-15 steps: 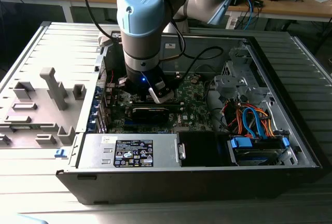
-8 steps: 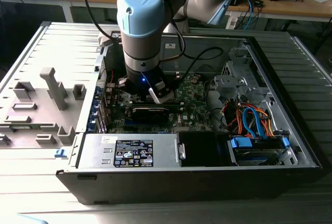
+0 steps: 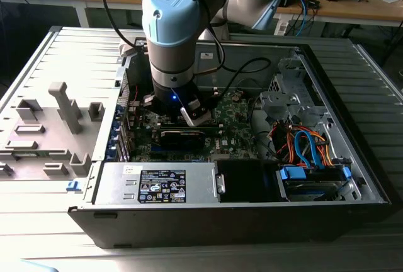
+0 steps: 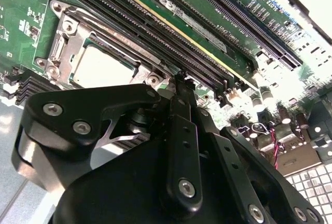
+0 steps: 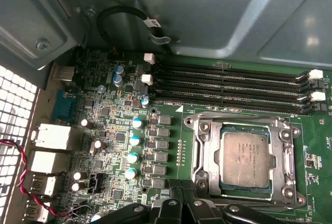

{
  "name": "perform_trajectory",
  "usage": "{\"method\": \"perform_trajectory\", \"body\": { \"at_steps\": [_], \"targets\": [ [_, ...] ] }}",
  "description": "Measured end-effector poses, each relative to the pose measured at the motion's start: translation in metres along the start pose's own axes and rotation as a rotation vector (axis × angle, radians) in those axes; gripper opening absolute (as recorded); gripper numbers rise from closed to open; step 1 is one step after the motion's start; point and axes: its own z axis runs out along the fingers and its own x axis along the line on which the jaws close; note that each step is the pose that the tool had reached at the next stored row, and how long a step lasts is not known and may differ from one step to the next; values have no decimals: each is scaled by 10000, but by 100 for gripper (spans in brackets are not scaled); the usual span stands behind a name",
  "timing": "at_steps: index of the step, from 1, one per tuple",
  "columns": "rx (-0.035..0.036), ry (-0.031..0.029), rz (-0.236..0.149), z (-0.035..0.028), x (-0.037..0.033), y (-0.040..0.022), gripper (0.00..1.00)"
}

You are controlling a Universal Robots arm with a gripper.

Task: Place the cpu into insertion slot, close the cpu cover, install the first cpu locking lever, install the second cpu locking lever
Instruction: 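Install the second cpu locking lever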

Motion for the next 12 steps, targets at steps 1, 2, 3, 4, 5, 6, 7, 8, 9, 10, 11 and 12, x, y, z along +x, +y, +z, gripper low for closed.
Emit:
{"method": "perform_trajectory", "body": {
  "at_steps": [1,2,3,4,5,6,7,8,9,10,11,12],
  "targets": [
    [1,0,0,4,-1,-1,11],
    [-1,0,-1,9,-2,-1,11],
    [0,0,-2,15,-3,-2,11],
    [0,0,-2,21,-3,-2,11],
    [-5,-6,-6,35,-4,-4,11],
    [2,1,-6,38,-4,-5,11],
    [1,0,-4,40,-3,-6,11],
    [3,1,-3,39,-3,-5,11],
    [5,2,-3,40,-3,-6,11],
    [18,1,-4,39,-3,-6,11],
    [79,3,-2,26,-3,-1,11],
    [135,8,-3,7,-4,3,11]
  ]
}}
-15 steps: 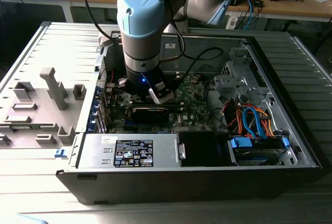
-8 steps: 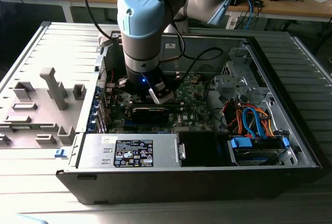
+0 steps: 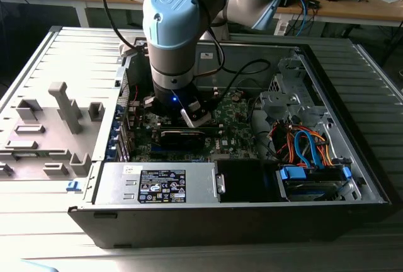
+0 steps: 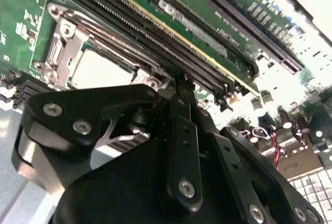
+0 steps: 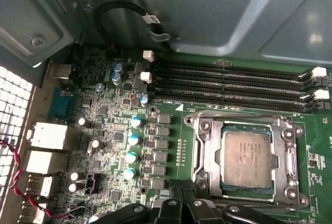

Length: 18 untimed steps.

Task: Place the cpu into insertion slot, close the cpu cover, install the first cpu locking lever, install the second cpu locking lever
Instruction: 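Install the second cpu locking lever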

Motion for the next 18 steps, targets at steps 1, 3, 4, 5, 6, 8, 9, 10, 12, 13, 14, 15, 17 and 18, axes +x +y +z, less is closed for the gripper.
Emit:
{"method": "perform_trajectory", "body": {
  "at_steps": [1,3,4,5,6,8,9,10,12,13,14,15,17,18],
  "targets": [
    [67,10,-2,-46,-2,9,11],
    [108,14,-1,-99,-5,21,11],
    [212,50,6,-105,-42,20,11],
    [293,90,13,-106,-71,17,11],
    [346,121,17,-105,-100,16,11],
    [432,198,33,-104,-183,13,11],
    [439,235,41,-103,-223,14,11],
    [459,294,52,-101,-288,16,11],
    [502,370,68,-94,-367,38,11],
    [561,407,75,-88,-401,64,11],
    [598,426,79,-83,-422,80,11],
    [635,444,82,-79,-441,96,11],
    [776,500,94,-63,-492,161,11],
    [818,515,97,-57,-507,186,11]
  ]
}}
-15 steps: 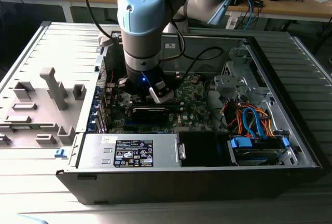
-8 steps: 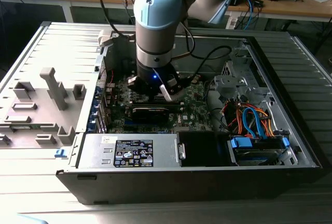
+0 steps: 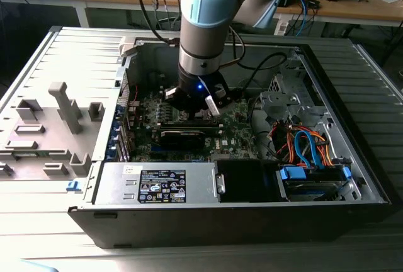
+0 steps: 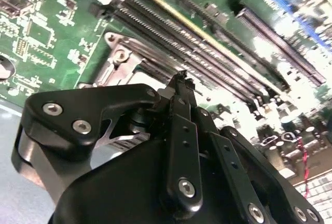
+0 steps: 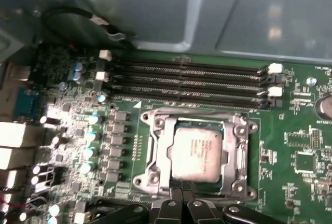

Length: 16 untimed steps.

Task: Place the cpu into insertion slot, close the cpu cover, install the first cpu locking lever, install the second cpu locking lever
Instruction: 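Install the second cpu locking lever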

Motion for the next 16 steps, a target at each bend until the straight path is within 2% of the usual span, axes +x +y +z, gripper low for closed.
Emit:
{"method": "perform_trajectory", "body": {
  "at_steps": [1,4,5,6,8,9,10,13,16],
  "targets": [
    [60,12,4,3,-12,28,11],
    [180,24,10,4,-21,61,11],
    [281,33,13,-1,-25,81,11],
    [427,47,19,-15,-28,104,11],
    [582,60,26,-35,-29,125,11],
    [696,71,31,-56,-29,141,11],
    [775,79,35,-80,-30,154,11],
    [871,103,39,-102,-41,191,11],
    [909,181,50,-100,-75,230,11]
  ]
}}
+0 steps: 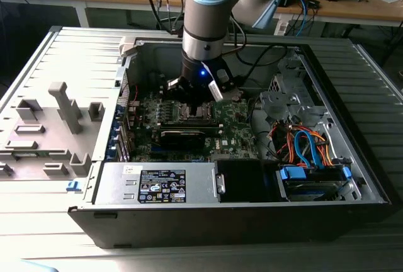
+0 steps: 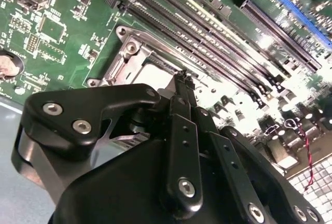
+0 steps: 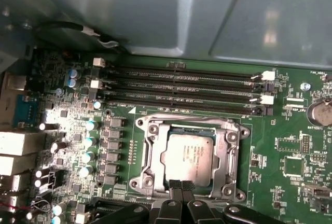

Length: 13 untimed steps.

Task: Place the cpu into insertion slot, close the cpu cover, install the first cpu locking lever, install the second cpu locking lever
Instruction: 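Install the second cpu locking lever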

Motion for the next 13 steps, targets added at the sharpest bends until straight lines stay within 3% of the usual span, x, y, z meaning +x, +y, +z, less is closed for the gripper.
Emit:
{"method": "perform_trajectory", "body": {
  "at_steps": [4,13],
  "targets": [
    [23,110,7,-9,-48,29,11],
    [51,121,9,-18,-51,30,11]
  ]
}}
